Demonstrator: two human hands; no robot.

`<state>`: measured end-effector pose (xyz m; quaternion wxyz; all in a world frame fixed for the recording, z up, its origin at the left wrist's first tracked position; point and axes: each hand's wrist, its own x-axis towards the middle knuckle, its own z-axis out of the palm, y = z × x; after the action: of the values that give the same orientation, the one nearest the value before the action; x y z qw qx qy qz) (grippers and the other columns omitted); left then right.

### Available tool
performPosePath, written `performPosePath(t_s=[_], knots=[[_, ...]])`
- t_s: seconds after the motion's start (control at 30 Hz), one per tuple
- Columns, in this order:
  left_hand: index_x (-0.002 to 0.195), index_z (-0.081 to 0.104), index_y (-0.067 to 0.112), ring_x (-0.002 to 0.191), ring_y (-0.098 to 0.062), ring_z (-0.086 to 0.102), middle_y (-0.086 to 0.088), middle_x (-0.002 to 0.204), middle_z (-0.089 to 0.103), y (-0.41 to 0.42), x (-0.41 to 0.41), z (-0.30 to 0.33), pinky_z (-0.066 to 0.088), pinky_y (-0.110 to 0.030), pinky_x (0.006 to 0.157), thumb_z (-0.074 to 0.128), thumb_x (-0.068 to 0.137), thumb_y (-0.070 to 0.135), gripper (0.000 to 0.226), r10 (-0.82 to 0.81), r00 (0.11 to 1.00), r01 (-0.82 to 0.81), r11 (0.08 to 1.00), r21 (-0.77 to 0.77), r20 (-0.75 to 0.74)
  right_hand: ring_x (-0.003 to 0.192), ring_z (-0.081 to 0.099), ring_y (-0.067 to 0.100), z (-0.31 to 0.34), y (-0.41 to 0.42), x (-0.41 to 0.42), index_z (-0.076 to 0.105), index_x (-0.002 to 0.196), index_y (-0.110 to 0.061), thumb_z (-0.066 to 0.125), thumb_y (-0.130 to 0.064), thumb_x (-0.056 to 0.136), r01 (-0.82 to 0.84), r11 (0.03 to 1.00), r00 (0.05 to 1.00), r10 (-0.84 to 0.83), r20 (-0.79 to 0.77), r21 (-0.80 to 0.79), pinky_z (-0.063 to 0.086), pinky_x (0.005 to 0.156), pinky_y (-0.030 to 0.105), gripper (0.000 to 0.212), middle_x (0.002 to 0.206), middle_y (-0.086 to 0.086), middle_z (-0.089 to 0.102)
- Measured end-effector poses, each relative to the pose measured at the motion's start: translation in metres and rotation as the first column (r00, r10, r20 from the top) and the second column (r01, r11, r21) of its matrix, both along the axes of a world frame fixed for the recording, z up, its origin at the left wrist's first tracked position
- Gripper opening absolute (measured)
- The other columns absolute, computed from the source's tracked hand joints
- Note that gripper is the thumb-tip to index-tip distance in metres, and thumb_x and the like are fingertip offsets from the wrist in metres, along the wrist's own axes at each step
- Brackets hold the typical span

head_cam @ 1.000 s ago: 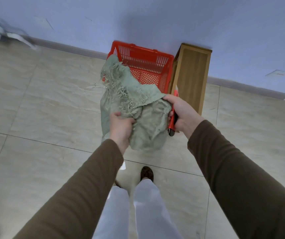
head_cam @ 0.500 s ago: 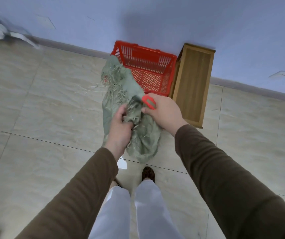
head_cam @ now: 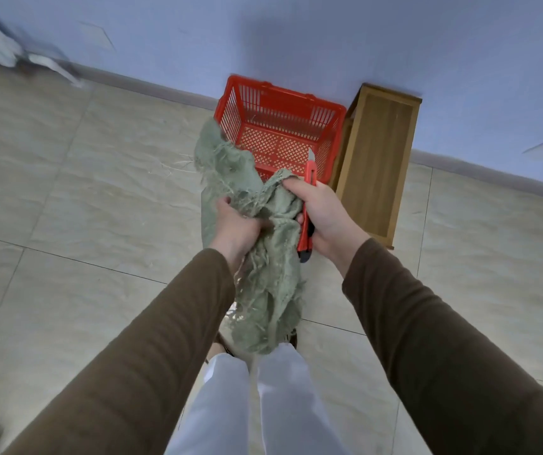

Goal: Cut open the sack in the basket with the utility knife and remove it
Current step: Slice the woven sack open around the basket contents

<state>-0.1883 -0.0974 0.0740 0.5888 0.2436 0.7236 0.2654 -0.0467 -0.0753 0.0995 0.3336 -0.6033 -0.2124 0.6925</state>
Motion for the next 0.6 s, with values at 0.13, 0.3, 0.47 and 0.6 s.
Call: performPosePath(t_s=[0.13,0.3,0.47,0.6], knots=[[0.121,0.064,0.001,0.080,-0.028,0.073,-0.016,0.101,0.075,0.002,-0.017,-0.018,0.061,-0.035,0.068,0.079,0.083,-0.001,0.041,-0.127,0.992,0.127,0.990,-0.067,0.006,0.050,0.062,0.017,-0.005,0.013,0.017,0.067,0.086,-0.015,0.070,-0.023,0.093,0.236,0.949,0.965,-0.254,-0.064,-0.211,0.056,0.058,0.029,0.011,0.064,0.003,0.068],[0.085,0.070,0.007,0.049,-0.013,0.069,-0.004,0.061,0.074,0.002,-0.027,-0.013,0.057,-0.023,0.051,0.054,0.102,0.004,0.024,0.060,0.981,-0.056,0.998,-0.026,0.183,0.057,0.055,0.010,-0.013,0.025,0.050,0.057,0.108,-0.015,0.075,-0.015,0.087,0.196,0.974,0.932,-0.148,0.330,-0.116,0.051,0.053,0.029,0.028,0.078,0.001,0.060],[0.104,0.077,0.011,0.090,-0.028,0.077,-0.008,0.093,0.081,0.004,-0.021,-0.009,0.061,-0.037,0.084,0.055,0.103,0.027,0.026,-0.006,0.986,0.001,0.999,0.035,0.166,0.106,0.059,0.001,0.035,0.008,0.017,0.040,0.152,-0.031,0.077,-0.046,0.086,-0.510,0.764,0.579,-0.036,0.815,0.396,0.047,0.086,0.015,0.077,0.141,-0.004,0.050],[0.103,0.080,0.004,0.091,-0.030,0.076,-0.015,0.097,0.081,0.003,-0.020,-0.001,0.056,-0.047,0.095,0.059,0.089,0.050,0.053,-0.133,0.988,0.126,0.988,0.084,0.075,0.117,0.062,0.019,0.013,-0.002,-0.013,0.028,0.163,-0.033,0.077,-0.038,0.090,-0.850,0.526,0.172,0.267,0.948,0.006,0.048,0.085,0.028,0.088,0.152,0.000,0.050]])
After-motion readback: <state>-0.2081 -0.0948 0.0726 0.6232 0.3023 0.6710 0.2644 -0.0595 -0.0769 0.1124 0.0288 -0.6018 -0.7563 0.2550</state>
